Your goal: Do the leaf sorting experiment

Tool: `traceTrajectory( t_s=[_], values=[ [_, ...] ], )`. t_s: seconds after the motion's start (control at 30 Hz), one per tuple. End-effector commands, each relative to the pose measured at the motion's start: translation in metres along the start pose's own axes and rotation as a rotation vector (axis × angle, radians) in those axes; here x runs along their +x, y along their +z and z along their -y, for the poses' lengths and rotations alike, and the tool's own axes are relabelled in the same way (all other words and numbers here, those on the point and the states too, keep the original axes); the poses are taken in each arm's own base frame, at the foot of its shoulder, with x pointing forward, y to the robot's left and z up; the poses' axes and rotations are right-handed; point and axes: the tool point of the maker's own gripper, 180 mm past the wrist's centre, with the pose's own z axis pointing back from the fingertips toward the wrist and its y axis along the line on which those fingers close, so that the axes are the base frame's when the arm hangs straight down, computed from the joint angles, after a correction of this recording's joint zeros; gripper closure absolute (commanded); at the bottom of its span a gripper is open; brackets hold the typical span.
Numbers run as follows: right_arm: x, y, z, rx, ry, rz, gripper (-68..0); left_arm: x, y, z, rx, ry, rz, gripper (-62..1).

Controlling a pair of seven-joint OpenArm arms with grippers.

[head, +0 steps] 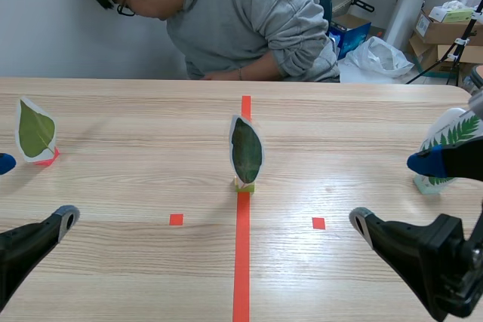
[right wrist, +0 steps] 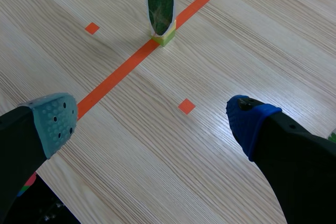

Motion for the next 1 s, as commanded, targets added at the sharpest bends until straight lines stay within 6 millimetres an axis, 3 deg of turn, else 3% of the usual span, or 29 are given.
traceTrajectory(
  t_s=[0.0,0.17,0.4,0.67,0.97],
  values=[
    [0.004,0.000,0.003,-0.003,0.005,0.018,-57.8,-0.001,-0.009,0.000,-0.019,-0.008,0.011,-62.3],
    [0.004,0.000,0.003,-0.003,0.006,0.018,-57.8,-0.022,-0.041,0.006,-0.113,-0.041,-0.028,-62.3],
    [0.004,0.000,0.003,-0.004,0.008,0.015,-57.8,-0.041,-0.105,0.017,-0.242,-0.049,-0.053,-62.3],
    [0.004,0.000,0.003,-0.004,0.008,0.016,-57.8,-0.025,-0.165,0.021,-0.282,-0.054,-0.009,-62.3],
    [0.006,-0.001,0.004,-0.006,0.014,0.021,-57.8,-0.008,-0.202,0.058,-0.354,0.002,0.023,-62.3]
  ],
)
